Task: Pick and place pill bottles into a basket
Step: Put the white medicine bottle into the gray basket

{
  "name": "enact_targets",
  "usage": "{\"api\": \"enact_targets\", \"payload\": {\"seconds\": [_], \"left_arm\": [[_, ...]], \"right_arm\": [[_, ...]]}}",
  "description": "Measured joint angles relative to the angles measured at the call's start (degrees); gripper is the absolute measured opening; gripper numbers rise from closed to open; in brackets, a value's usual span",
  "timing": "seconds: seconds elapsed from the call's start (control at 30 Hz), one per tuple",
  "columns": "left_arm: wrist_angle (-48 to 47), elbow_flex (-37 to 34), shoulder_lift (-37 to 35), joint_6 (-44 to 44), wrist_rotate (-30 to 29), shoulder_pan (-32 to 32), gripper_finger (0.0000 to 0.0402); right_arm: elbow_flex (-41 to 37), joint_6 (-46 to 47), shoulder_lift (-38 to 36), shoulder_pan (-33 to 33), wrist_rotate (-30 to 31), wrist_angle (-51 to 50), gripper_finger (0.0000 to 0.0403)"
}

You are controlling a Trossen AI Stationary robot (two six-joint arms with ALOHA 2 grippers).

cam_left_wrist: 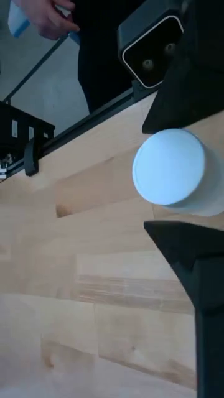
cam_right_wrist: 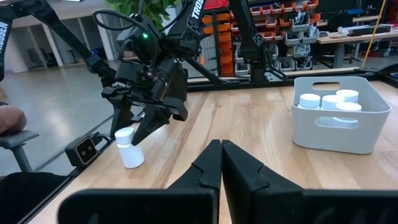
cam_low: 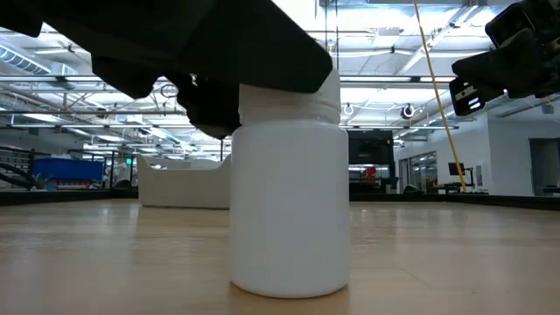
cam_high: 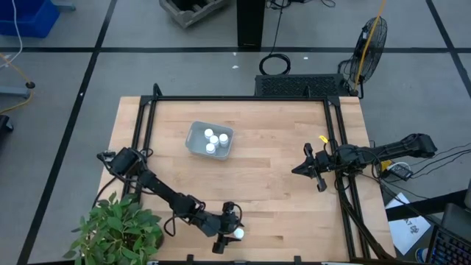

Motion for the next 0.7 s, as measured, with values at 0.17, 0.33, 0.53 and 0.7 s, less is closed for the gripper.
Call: {"api": "enact_targets", "payload": {"seconds": [0.17, 0.33, 0.53, 0.7], "left_arm": [[-0.3, 0.0, 0.0, -0.4, 0.0, 0.2, 0.0178], [-0.3, 0.0, 0.0, 0.1, 0.1, 0.9, 0.0164], [-1.6, 0.0, -0.2, 1.0, -0.4, 2.0, 0.0174], [-3.9, 0.0, -1.2, 2.2, -1.5, 3.7, 0.017]], "right_arm": [[0.0, 0.0, 0.0, 0.0, 0.0, 0.0, 0.0004], [0.0, 0.0, 0.0, 0.0, 0.0, 0.0, 0.0004], [0.0, 0.0, 0.0, 0.0, 0.0, 0.0, 0.0004], [0.0, 0.0, 0.0, 0.0, 0.0, 0.0, 0.0004]]}}
